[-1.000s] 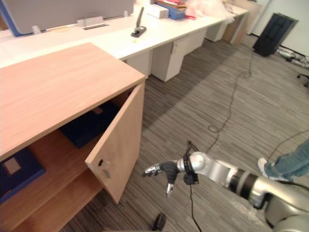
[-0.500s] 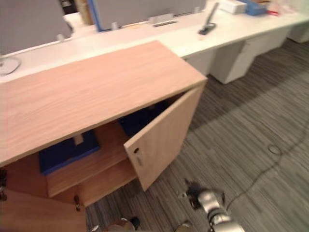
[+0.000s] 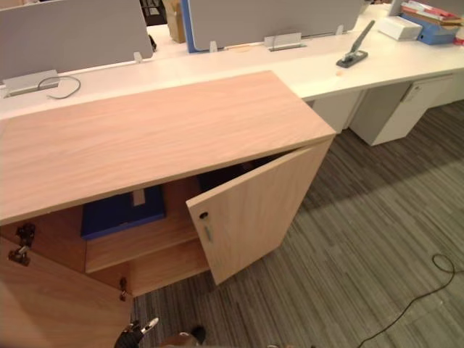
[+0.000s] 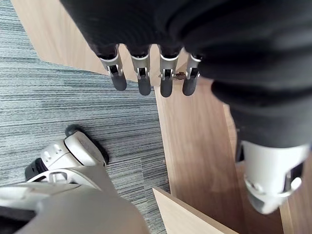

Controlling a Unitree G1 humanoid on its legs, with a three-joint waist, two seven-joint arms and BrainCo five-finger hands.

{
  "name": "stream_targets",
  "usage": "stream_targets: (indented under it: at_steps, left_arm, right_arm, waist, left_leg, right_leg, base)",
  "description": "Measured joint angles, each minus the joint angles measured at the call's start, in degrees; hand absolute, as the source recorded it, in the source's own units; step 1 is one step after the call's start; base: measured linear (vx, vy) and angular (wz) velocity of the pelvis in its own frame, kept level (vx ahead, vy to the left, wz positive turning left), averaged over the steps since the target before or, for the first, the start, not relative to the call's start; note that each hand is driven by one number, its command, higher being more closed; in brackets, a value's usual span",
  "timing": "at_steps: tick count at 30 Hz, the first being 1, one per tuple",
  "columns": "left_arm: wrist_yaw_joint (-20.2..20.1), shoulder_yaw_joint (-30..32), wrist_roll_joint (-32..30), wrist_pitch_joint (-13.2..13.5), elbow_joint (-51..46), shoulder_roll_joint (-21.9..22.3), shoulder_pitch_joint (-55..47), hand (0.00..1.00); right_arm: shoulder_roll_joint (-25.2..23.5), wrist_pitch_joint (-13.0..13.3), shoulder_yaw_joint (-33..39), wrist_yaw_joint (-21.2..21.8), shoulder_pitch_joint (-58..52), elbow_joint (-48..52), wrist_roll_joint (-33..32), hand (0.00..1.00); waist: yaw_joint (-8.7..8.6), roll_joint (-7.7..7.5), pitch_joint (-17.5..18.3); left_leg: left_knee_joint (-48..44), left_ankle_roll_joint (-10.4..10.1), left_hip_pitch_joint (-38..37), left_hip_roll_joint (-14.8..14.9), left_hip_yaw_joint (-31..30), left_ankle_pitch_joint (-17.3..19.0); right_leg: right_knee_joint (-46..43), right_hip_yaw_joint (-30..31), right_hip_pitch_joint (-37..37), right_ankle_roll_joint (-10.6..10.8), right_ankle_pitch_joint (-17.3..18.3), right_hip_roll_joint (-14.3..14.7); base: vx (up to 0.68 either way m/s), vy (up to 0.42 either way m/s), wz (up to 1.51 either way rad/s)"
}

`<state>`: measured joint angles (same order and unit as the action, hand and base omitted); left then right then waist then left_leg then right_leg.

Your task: Walk over to the cabinet, pick up the folder, carry it to the office cabinet, place the folder inside the office cabinet, then close the office cabinet door

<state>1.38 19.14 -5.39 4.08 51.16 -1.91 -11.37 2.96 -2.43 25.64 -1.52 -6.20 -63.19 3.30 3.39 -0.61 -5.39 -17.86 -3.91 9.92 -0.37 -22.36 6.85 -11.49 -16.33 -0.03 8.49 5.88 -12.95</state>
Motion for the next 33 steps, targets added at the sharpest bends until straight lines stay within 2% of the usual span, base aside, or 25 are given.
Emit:
stream_targets:
  at_steps: [1,2,4,6,9,10,13,17,20,21,23,24,25,26,27,29,30,31,32,33]
  left_arm:
    - [0.21,0.13,0.00,-0.01,0.03,-0.05,-0.06,0.00]
    - [0.73,0.33,0.08,-0.17,0.18,-0.11,-0.27,0.00]
    - [1.36,0.30,0.40,-0.20,0.13,-0.06,-0.92,0.00]
    - [1.65,-1.04,0.41,-0.17,1.75,-1.43,-1.05,0.00]
    - [1.99,-3.90,0.47,-0.31,3.52,-3.00,-1.31,0.00]
    - [2.06,-4.53,0.54,-0.31,3.51,-3.16,-1.30,0.00]
    - [2.10,-5.78,-0.08,-0.38,3.53,-3.42,-1.96,0.00]
    - [1.92,-7.58,-1.44,-0.30,3.95,-4.08,-2.45,0.00]
    - [1.61,-7.55,-1.60,-0.22,4.76,-4.52,-2.10,0.00]
    - [1.63,-7.33,-1.77,-0.15,5.41,-4.41,-1.97,0.00]
    - [2.09,-6.96,-2.08,-0.16,5.99,-3.81,-1.76,0.00]
    - [2.46,-6.85,-2.08,-0.16,6.07,-3.84,-1.39,0.00]
    - [2.79,-6.04,-2.14,-0.16,6.50,-3.96,-0.81,0.00]
    - [3.33,-4.50,-2.11,-0.16,6.82,-4.02,-0.29,0.00]
    - [3.50,-3.82,-2.11,-0.18,6.82,-3.98,-0.12,0.00]
    - [3.88,-2.17,-2.09,-0.16,6.70,-3.65,0.13,0.00]
    - [4.01,-0.98,-2.08,-0.16,6.61,-3.50,-0.03,0.00]
    - [4.05,-0.07,-1.99,-0.16,6.44,-3.51,-0.17,0.00]
    - [4.41,1.33,-1.77,-0.17,6.27,-3.48,-0.28,0.00]
    - [4.51,1.87,-1.57,-0.11,6.15,-3.17,-0.30,0.00]
  right_arm:
    - [-0.06,0.08,0.00,-0.06,0.13,0.11,-0.04,0.00]
    - [-0.13,0.16,-0.03,-0.21,0.53,0.16,-0.26,0.00]
    - [-0.29,0.37,-0.10,-0.33,1.67,0.20,-1.38,0.00]
    - [-2.27,0.69,-0.23,-0.33,5.36,-0.68,-2.38,0.00]
    - [-3.40,1.55,-0.21,-0.29,7.18,-2.41,-2.44,0.00]
    - [-3.40,1.51,-0.18,-0.31,7.72,-2.94,-2.43,0.00]
    - [-3.15,1.38,0.10,-0.55,8.20,-4.17,-2.22,0.00]
    - [-3.71,1.32,0.78,-0.74,9.09,-4.48,-2.11,0.00]
    - [-3.79,1.26,2.07,-0.88,9.02,-4.41,-2.12,0.00]
    - [-3.50,1.31,2.02,-1.00,8.29,-3.74,-2.29,0.00]
    - [-3.61,1.59,1.12,-1.02,6.58,-1.30,-3.59,0.00]
    - [-3.68,1.96,-0.50,-1.04,5.05,0.20,-4.51,0.00]
    - [-4.05,2.40,-1.45,-0.96,4.33,0.83,-4.57,0.00]
    - [-4.46,2.70,-2.94,-0.87,3.45,1.61,-4.65,0.00]
    - [-4.64,2.79,-3.10,-0.79,3.20,1.71,-4.69,0.00]
    - [-5.07,2.92,-3.28,-0.69,2.32,1.69,-4.74,0.00]
    - [-5.17,2.91,-3.30,-0.63,1.66,1.66,-4.72,0.00]
    - [-5.63,2.89,-3.34,-0.48,1.35,1.62,-4.65,0.00]
    - [-6.09,2.66,-4.54,-0.15,0.88,1.48,-4.36,0.00]
    - [-6.00,2.53,-4.57,-0.02,0.88,1.38,-4.33,0.00]
  waist:
    - [-0.40,0.03,-0.19]
    - [-0.73,-0.06,-0.70]
    - [-0.49,0.18,-0.76]
    - [-0.30,-0.33,-1.46]
    - [-0.48,-1.05,-0.93]
    - [-0.66,-1.33,-0.89]
    - [-0.71,-1.36,-1.05]
    - [-0.43,-1.92,-1.27]
    - [-0.63,-2.07,-1.47]
    - [-0.97,-1.65,-1.35]
    - [-1.37,-0.84,-1.01]
    - [-1.51,-0.39,-0.50]
    - [-1.54,-0.74,-0.24]
    - [-1.71,-1.56,0.27]
    - [-1.64,-1.82,0.43]
    - [-1.61,-2.29,0.72]
    - [-1.52,-2.99,1.50]
    - [-1.32,-3.78,2.15]
    - [-0.88,-4.88,3.21]
    - [-0.64,-4.84,3.85]
  left_leg:
    - [-1.94,0.82,1.22,1.96,5.68,0.21]
    - [-6.14,0.81,3.01,5.23,15.49,0.14]
    - [-9.65,2.25,4.78,7.02,23.51,0.89]
    - [-8.90,2.76,5.18,6.11,24.57,0.49]
    - [-2.67,2.92,4.73,3.15,23.68,-3.00]
    - [0.91,3.27,4.20,1.63,22.71,-4.72]
    - [7.18,3.18,2.39,-0.45,21.06,-8.42]
    - [9.74,2.54,0.82,-1.85,18.60,-10.28]
    - [7.25,3.93,1.30,-3.85,16.68,-8.82]
    - [4.91,4.74,2.13,-4.83,15.19,-7.16]
    - [3.04,5.27,1.76,-4.91,12.16,-5.52]
    - [2.22,5.72,1.64,-4.64,9.88,-4.61]
    - [1.71,5.57,1.76,-4.55,7.74,-4.31]
    - [1.58,5.40,1.85,-4.63,5.11,-4.11]
    - [1.57,5.24,1.80,-4.71,4.17,-4.00]
    - [1.63,4.70,1.19,-4.82,2.13,-3.56]
    - [1.58,4.35,1.22,-5.11,1.35,-3.07]
    - [1.50,4.06,1.50,-5.34,1.27,-2.69]
    - [0.53,3.23,2.88,-5.11,2.02,-1.54]
    - [0.09,2.65,3.62,-4.35,2.58,-1.01]
  right_leg:
    - [-0.16,-0.89,0.25,-0.06,0.07,0.08]
    - [-0.46,-2.08,1.06,0.10,0.28,0.08]
    - [-0.72,-2.36,1.60,0.19,0.69,0.28]
    - [0.11,-2.22,1.38,0.33,0.69,-0.48]
    - [3.46,-1.93,1.55,0.13,0.57,-1.22]
    - [4.87,-1.80,1.85,-0.22,0.36,-1.41]
    - [6.50,-1.80,3.19,-1.56,-0.48,-1.64]
    - [7.06,-3.98,5.10,-2.19,-0.69,-2.17]
    - [6.34,-6.55,6.93,-3.03,-0.15,-3.84]
    - [3.23,-6.81,7.38,-3.47,0.13,-4.23]
    - [-7.74,-3.73,4.41,-6.47,0.23,-5.12]
    - [-13.81,2.13,1.08,-7.93,0.67,-4.16]
    - [-14.96,7.20,0.23,-7.50,2.26,-2.41]
    - [-15.01,12.18,-1.06,-5.89,3.56,-0.29]
    - [-14.71,13.68,-1.22,-5.17,4.00,0.32]
    - [-11.92,13.49,-0.89,-3.06,4.98,1.14]
    - [-8.29,12.26,-0.58,-3.01,4.93,1.21]
    - [-4.91,11.76,-0.56,-3.39,3.54,1.72]
    - [-1.14,10.30,-0.41,-2.53,1.09,1.89]
    - [0.18,10.21,-0.42,-2.36,1.20,2.46]
  base:
    - [-0.08,-0.007,0.74]
    - [-0.06,0.001,0.44]
    - [-0.07,0.070,0.20]
    - [-0.07,0.134,0.06]
    - [-0.03,0.052,0.41]
    - [0.00,0.026,0.73]
    - [0.02,-0.009,0.70]
    - [0.05,-0.038,0.35]
    - [0.09,0.008,0.43]
    - [0.12,0.107,0.62]
    - [0.11,0.121,0.78]
    - [0.12,0.085,0.86]
    - [0.16,0.033,1.14]
    - [0.14,-0.012,0.96]
    - [0.10,-0.061,0.94]
    - [0.06,-0.143,0.66]
    - [0.06,-0.215,0.44]
    - [0.08,-0.343,0.26]
    - [0.07,-0.298,0.04]
    - [0.09,-0.345,-0.09]
